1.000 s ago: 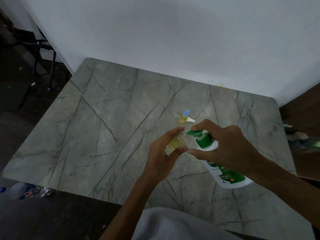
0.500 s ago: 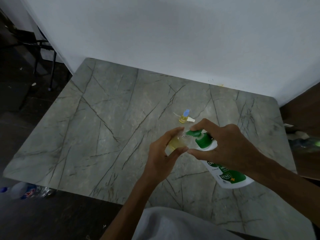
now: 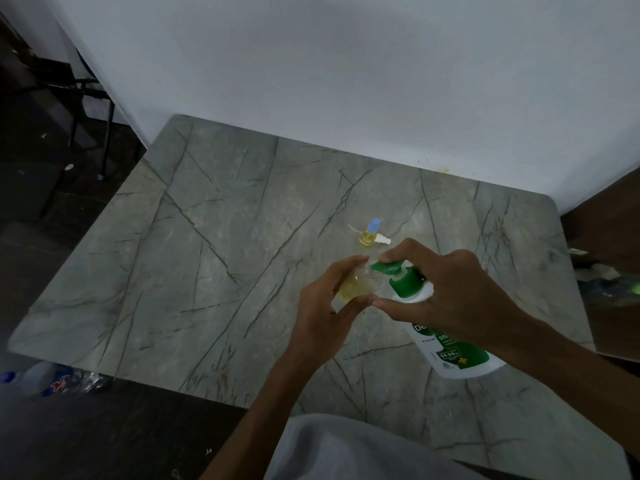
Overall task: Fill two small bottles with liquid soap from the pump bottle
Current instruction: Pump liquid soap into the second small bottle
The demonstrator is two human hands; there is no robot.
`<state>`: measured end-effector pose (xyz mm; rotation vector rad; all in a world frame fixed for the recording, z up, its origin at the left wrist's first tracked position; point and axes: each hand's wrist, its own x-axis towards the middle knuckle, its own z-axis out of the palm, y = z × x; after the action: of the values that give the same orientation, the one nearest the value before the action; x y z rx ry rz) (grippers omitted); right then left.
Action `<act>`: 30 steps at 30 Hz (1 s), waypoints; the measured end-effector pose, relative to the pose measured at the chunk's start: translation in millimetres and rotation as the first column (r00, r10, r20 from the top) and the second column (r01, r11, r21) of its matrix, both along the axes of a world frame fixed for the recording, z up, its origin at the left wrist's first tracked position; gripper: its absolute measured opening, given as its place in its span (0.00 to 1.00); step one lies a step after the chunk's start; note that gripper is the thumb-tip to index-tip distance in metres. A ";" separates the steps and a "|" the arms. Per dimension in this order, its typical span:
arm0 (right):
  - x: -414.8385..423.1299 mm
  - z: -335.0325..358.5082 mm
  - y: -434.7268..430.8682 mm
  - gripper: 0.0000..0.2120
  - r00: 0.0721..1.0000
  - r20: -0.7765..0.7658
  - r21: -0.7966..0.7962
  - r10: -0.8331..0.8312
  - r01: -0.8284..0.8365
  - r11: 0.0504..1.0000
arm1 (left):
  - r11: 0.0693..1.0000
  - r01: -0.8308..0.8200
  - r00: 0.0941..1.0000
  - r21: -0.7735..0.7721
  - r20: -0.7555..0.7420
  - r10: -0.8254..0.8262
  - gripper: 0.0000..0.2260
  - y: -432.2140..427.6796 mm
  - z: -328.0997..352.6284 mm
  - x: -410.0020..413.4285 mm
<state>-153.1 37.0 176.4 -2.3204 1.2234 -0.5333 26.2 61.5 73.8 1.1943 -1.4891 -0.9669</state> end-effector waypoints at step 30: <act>-1.8 7.0 -6.9 0.23 1.000 0.004 -0.006 -0.006 0.006 1.000 | 1.000 0.008 0.998 0.010 -0.058 -0.008 0.24 -9.7 5.0 -1.9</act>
<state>-154.9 30.1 183.4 -2.3209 1.2285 -0.5442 24.2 51.8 78.8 1.1588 -1.4458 -1.0077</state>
